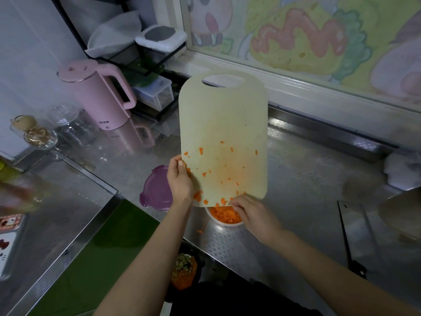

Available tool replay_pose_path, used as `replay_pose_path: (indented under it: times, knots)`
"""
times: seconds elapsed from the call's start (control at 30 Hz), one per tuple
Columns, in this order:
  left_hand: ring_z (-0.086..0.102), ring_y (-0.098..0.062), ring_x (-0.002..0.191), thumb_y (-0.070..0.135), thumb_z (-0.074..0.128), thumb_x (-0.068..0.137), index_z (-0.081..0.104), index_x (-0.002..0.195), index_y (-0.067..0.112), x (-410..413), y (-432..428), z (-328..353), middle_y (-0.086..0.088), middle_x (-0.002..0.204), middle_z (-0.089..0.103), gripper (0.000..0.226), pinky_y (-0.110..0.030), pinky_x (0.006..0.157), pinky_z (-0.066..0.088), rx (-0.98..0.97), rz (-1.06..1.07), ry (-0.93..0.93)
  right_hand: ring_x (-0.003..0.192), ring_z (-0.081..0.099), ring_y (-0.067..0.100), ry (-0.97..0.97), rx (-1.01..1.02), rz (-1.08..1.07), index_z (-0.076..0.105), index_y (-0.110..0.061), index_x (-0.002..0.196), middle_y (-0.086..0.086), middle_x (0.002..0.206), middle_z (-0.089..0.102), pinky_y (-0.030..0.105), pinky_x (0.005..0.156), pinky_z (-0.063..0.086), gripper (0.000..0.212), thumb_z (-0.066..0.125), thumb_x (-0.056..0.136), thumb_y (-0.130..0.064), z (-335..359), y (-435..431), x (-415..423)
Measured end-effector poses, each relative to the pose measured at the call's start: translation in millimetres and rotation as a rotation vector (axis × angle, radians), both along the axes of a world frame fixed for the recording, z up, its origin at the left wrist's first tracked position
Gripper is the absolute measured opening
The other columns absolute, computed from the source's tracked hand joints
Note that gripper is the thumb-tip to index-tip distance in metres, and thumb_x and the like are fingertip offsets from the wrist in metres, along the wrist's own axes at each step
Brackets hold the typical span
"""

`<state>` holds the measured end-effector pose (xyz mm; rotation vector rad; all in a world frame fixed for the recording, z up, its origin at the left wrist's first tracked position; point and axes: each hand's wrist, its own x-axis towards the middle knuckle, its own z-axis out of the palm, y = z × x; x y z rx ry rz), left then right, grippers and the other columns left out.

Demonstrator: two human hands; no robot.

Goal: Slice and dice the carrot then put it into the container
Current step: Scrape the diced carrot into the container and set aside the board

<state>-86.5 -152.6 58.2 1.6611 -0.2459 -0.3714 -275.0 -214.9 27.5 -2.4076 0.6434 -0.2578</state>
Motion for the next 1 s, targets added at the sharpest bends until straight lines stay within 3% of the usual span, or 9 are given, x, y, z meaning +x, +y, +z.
replay_pose_path:
  times: [0.07,0.17,0.37,0.47,0.6,0.67,0.77,0.83,1.0]
  knots:
    - [0.049,-0.002,0.078,0.011,0.032,0.101,0.054,0.096,0.014,-2,1,0,0.007,0.085,0.055,0.022,-0.018,0.07,0.039,0.006,-0.007,-0.004,0.096,0.059,0.02,-0.084,-0.089,-0.044,0.064,-0.01,0.107,0.004,0.103,0.062,0.039,0.082,0.052,0.025,0.044,0.096,-0.021,5,-8,3]
    - [0.048,-0.002,0.078,0.011,0.032,0.101,0.054,0.096,0.013,-7,1,-2,0.007,0.085,0.055,0.023,-0.017,0.07,0.039,-0.012,-0.022,0.014,0.114,0.052,0.024,-0.139,-0.21,-0.088,0.058,-0.007,0.122,0.008,0.121,0.058,0.038,0.1,0.043,0.041,0.033,0.096,-0.025,22,-26,13]
    - [0.048,-0.002,0.074,0.01,0.033,0.101,0.054,0.093,0.014,-21,-7,-3,0.006,0.081,0.054,0.023,-0.014,0.068,0.04,-0.039,-0.126,0.062,0.144,0.016,0.014,-0.112,-0.415,-0.075,0.029,-0.009,0.147,0.006,0.153,0.03,0.029,0.116,0.009,0.051,0.034,0.1,-0.026,58,-59,50]
    - [0.047,-0.006,0.069,0.009,0.033,0.101,0.056,0.09,0.02,-27,-13,-3,0.002,0.076,0.054,0.027,-0.019,0.066,0.042,-0.081,-0.191,0.1,0.145,0.003,0.012,-0.022,-0.456,0.039,0.018,-0.011,0.15,0.003,0.158,0.017,0.033,0.12,0.007,0.053,0.033,0.102,-0.026,69,-67,68]
    - [0.048,-0.004,0.066,0.003,0.032,0.1,0.056,0.093,0.013,-29,-20,3,-0.002,0.077,0.055,0.027,-0.017,0.064,0.042,-0.149,-0.233,0.128,0.146,0.009,0.018,0.063,-0.625,0.292,0.022,-0.008,0.149,0.006,0.157,0.02,0.034,0.119,0.01,0.051,0.028,0.102,-0.025,66,-62,80]
    - [0.053,-0.008,0.078,0.0,0.033,0.098,0.055,0.093,0.01,-26,-22,4,-0.004,0.084,0.058,0.025,-0.02,0.075,0.044,-0.176,-0.244,0.135,0.144,0.02,0.021,0.078,-0.732,0.395,0.03,-0.006,0.146,0.008,0.154,0.029,0.035,0.118,0.015,0.051,0.026,0.099,-0.025,54,-58,75]
    - [0.056,-0.02,0.085,0.0,0.033,0.098,0.054,0.088,0.012,-20,-23,0,-0.008,0.085,0.061,0.027,-0.032,0.081,0.046,-0.205,-0.244,0.211,0.142,0.027,0.021,0.098,-0.811,0.505,0.034,-0.003,0.143,0.01,0.151,0.035,0.032,0.119,0.011,0.052,0.041,0.095,-0.023,28,-55,54]
    - [0.055,-0.02,0.083,0.002,0.033,0.099,0.055,0.087,0.013,-18,-23,-2,-0.006,0.083,0.062,0.027,-0.033,0.079,0.045,-0.168,-0.228,0.197,0.141,0.024,0.019,0.111,-0.853,0.56,0.033,-0.003,0.143,0.01,0.15,0.035,0.033,0.119,0.008,0.061,0.057,0.088,-0.016,14,-51,37]
    - [0.05,-0.007,0.074,0.005,0.034,0.099,0.054,0.093,0.012,-19,-26,-3,0.001,0.081,0.059,0.022,-0.025,0.072,0.042,-0.112,-0.24,0.132,0.14,0.023,0.017,0.135,-0.868,0.705,0.029,-0.009,0.145,0.004,0.151,0.026,0.032,0.119,0.005,0.086,0.057,0.065,0.002,0,-53,1]
